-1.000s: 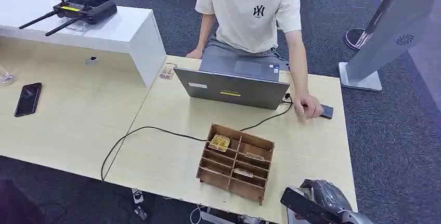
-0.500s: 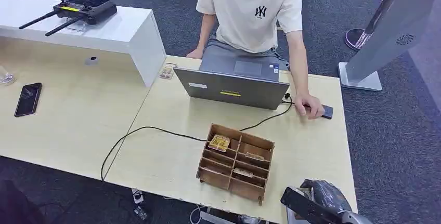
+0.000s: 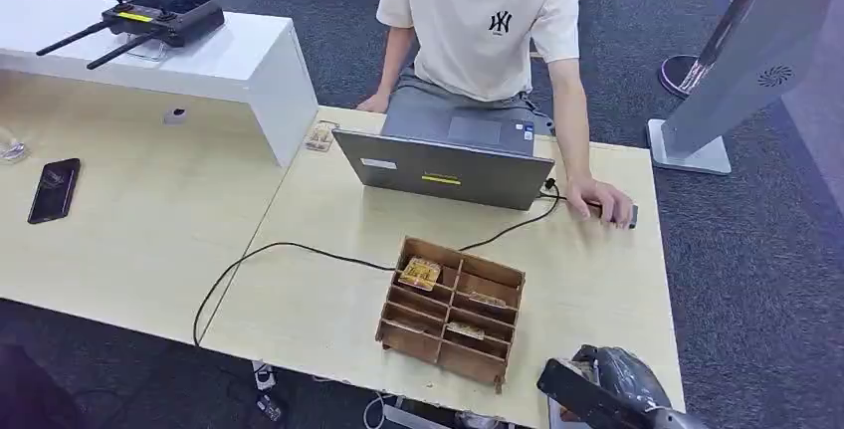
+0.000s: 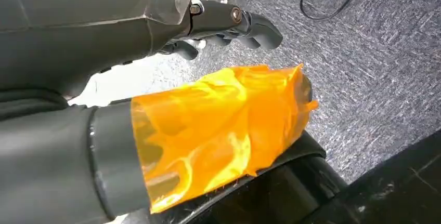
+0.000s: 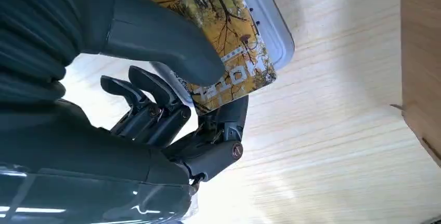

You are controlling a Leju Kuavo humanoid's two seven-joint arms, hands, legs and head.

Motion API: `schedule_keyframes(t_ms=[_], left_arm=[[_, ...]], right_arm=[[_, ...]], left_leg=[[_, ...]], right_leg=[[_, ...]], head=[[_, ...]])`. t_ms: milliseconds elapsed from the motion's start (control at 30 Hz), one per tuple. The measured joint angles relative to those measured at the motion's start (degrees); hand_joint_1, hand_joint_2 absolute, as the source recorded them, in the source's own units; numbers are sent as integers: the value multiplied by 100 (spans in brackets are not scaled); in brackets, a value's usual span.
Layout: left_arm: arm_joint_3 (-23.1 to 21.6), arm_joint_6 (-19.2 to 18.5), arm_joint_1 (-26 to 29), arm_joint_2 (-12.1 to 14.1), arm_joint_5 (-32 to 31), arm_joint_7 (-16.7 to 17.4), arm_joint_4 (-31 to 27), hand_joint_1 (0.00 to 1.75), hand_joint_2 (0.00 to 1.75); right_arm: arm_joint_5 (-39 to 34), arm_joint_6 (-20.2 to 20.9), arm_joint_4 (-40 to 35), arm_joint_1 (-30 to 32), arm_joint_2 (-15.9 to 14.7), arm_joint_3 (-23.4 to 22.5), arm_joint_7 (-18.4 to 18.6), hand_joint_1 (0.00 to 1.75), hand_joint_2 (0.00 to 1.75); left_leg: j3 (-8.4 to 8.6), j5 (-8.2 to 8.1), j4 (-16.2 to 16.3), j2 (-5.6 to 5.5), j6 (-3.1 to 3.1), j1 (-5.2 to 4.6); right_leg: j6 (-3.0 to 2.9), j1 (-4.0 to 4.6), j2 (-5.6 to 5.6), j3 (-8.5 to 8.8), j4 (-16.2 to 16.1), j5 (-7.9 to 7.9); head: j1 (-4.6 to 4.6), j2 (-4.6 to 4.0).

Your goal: Pass the card to the sensor for recognition and then transmit it.

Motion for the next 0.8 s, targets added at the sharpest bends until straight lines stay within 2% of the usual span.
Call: schedule_keyframes(t_ms=[167,400,467,600,800], left_arm=[[2,74,11,0,105,-44,0,0,0],[55,278,69,0,333,-153,2,0,0],[83,334,92,-4,378,-192,2,0,0],[122,354,124,-7,416,-201,2,0,0],[197,444,145,-24,479,-321,2,0,0]], right_arm=[[-243,-254,-261,134,0,-142,-145,175,175],[-468,-993,-1175,535,22,-595,-549,175,175],[-435,-1257,-1473,644,113,-717,-667,175,175],[-352,-1415,-1823,794,243,-833,-768,175,175],[-162,-2304,-2514,1047,803,-918,-1458,175,175]], left_leg=[[-1,0,0,0,0,0],[-4,-1,0,-1,0,0],[-4,-1,-1,-1,0,0],[-4,-3,-1,-1,2,0],[-3,-3,-2,-1,2,1]], right_leg=[[0,0,0,0,0,0],[0,0,-1,-2,0,-1],[0,0,-1,-3,0,-2],[0,0,-2,-3,0,-2],[-4,1,-1,-3,1,-5]], head=[[0,0],[2,0],[0,0],[0,0],[0,0]])
